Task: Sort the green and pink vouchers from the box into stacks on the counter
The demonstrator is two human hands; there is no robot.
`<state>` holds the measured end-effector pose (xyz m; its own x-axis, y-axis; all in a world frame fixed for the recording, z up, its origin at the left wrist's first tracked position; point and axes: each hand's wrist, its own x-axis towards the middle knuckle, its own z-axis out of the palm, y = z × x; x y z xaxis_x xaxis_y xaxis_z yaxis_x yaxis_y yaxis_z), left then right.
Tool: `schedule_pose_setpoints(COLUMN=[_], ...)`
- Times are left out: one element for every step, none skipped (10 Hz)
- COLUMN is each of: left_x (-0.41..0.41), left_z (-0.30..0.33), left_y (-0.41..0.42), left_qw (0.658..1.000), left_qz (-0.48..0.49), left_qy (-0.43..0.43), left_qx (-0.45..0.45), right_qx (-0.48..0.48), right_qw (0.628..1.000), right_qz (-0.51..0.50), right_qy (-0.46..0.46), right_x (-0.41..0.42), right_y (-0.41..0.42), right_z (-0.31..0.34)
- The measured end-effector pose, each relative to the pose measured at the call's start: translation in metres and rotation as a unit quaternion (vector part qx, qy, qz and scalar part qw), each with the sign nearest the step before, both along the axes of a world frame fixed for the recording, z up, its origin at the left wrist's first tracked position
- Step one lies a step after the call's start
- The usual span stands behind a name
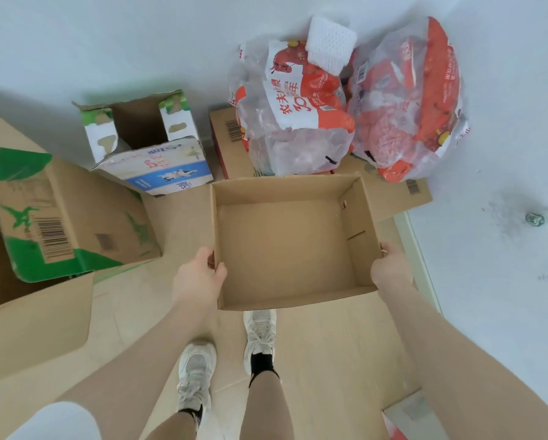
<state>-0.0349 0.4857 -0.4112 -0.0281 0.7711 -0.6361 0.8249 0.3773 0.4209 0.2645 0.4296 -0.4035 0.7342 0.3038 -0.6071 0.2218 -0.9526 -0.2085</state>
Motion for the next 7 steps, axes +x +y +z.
schedule_pose_setpoints(left_x=[0.020,0.037,0.051,0.061,0.065,0.066,0.063], left_z=[-0.021,-0.036,-0.046,-0.056,-0.068,-0.072,-0.065], left_y=[0.011,0.017,0.023,0.028,0.026,0.021,0.025], left_qw=[1.000,0.997,0.991,0.990,0.987,0.988,0.992], left_qz=[0.022,0.069,0.109,0.126,0.133,0.124,0.093], left_qy=[0.005,-0.033,-0.064,-0.061,-0.065,-0.068,-0.034], left_qx=[-0.017,-0.033,-0.040,-0.035,-0.056,-0.069,-0.076], right_qx=[-0.005,0.006,0.034,0.047,0.068,0.049,0.036], right_qw=[1.000,0.999,0.999,0.998,0.997,0.996,0.993], right_qz=[0.030,0.033,0.033,0.036,0.040,0.071,0.113], right_qy=[-0.001,-0.003,-0.004,0.003,0.004,-0.005,-0.013], right_x=[0.023,0.037,0.051,0.060,0.063,0.063,0.056], right_y=[0.018,0.034,0.048,0.053,0.051,0.051,0.055], right_z=[-0.023,-0.037,-0.048,-0.059,-0.073,-0.072,-0.061])
